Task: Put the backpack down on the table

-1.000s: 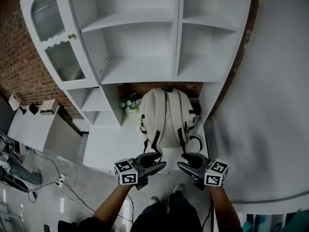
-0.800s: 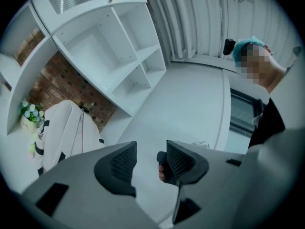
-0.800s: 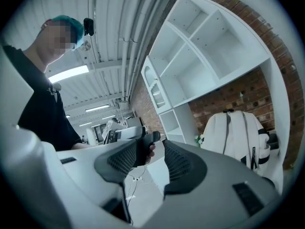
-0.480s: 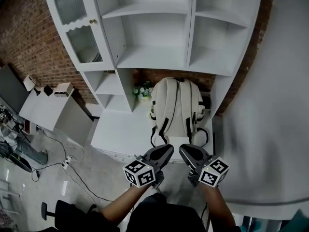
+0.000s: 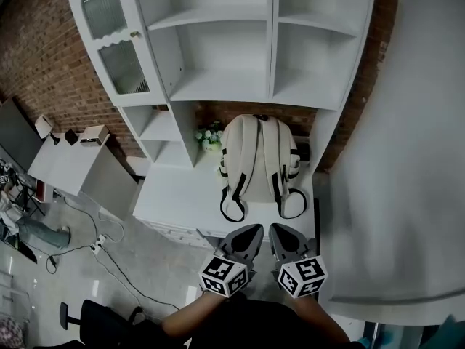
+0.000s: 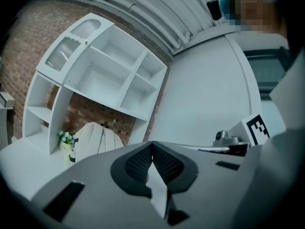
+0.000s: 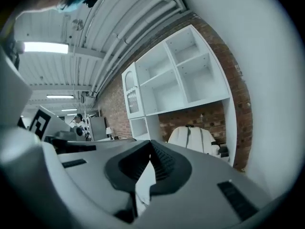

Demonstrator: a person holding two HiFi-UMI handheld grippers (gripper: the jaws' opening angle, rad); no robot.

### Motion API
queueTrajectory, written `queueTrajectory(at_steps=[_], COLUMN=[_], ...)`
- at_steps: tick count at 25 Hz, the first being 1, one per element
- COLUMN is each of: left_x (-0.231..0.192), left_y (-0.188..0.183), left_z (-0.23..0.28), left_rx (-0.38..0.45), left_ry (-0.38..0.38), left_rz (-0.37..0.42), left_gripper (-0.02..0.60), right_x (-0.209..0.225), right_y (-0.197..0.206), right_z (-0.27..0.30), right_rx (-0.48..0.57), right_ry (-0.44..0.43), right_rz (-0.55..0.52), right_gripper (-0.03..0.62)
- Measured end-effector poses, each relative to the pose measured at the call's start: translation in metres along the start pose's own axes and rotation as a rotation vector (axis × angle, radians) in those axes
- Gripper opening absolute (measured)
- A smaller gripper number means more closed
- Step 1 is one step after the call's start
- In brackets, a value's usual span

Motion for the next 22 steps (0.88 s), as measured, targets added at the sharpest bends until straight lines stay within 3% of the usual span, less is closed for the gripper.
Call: queueTrajectory(at_steps=[6, 18, 22], left_x=[0.007, 0.0, 0.007], left_y=[0.001, -0.001, 0.008], left_z=[-0.001, -0.017, -0.026], left_rx=[0.046, 0.053, 0.038], left_ry=[-0.094, -0.112, -0.114], left_rz=[0.162, 0.235, 0.299], left_gripper=[0.017, 0.017, 0.017], right_x=[-0.009, -0.037, -0.041], right_y=[0.005, 0.015, 0.024], right_z=[0.003, 0.004, -0.006], right_rx=[0.013, 0.018, 0.004], right_ry=[0.056, 0.142, 0.16], right_rz=[-0.082, -0.139, -0.139], right_gripper=[0.018, 0.018, 0.018])
Point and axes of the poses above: the fingertips, and each gripper's own axes: z forward along the fingers, x to its right, y out of its underside, the point moved 7 cm from there along -z, backward along the fingers, and after that the axes turned 5 degrees about x, right-handed, at the moved point
